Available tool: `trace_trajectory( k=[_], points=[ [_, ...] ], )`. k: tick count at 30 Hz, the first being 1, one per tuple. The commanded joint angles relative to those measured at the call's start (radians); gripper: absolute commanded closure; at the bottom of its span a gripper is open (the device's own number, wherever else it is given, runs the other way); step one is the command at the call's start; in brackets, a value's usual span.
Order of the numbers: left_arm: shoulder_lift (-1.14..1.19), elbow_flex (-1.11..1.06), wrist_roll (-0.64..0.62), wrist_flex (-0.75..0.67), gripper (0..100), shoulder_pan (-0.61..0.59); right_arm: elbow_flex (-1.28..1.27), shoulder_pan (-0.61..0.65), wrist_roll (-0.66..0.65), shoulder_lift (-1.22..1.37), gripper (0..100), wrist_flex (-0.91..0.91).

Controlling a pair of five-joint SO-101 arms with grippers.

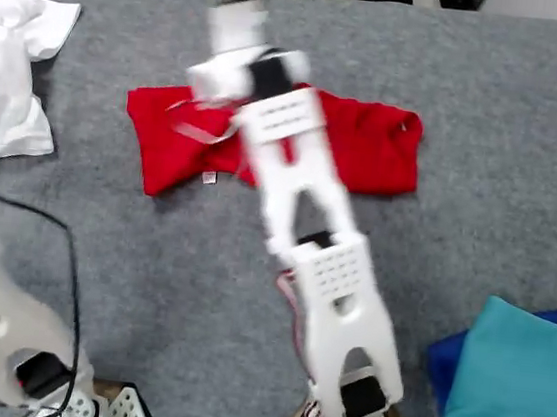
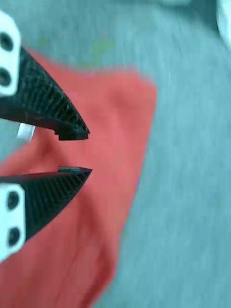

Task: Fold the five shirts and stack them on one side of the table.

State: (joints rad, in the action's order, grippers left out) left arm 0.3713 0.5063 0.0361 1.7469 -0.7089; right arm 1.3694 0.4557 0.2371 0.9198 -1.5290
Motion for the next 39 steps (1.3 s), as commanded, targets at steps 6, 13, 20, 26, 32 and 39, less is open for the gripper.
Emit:
trace_trajectory(
  k=[6, 13, 20, 26, 32, 39],
  points=[
    [-0.007, -0.026, -0.098, -0.304, 67, 0.404, 0.225, -0.466, 0.000, -0.074, 88.0, -0.235],
    [0.105, -0.031, -0.241, -0.456, 67, 0.489, 0.220, -0.654, 0.000, -0.074, 88.2, -0.252],
    [0.363, 0.149, -0.292, -0.448, 67, 0.488, 0.220, -0.661, -0.091, -0.074, 88.2, -0.252],
    [0.552, 0.351, -0.290, -0.359, 67, 0.496, 0.220, -0.662, -0.097, -0.074, 88.2, -0.252],
    [0.694, 0.595, -0.290, -0.245, 67, 0.508, 0.219, -0.661, -0.097, -0.071, 88.2, -0.250],
    [0.805, 0.804, -0.293, -0.132, 67, 0.582, 0.225, -0.668, -0.098, -0.054, 88.2, -0.250]
  ],
)
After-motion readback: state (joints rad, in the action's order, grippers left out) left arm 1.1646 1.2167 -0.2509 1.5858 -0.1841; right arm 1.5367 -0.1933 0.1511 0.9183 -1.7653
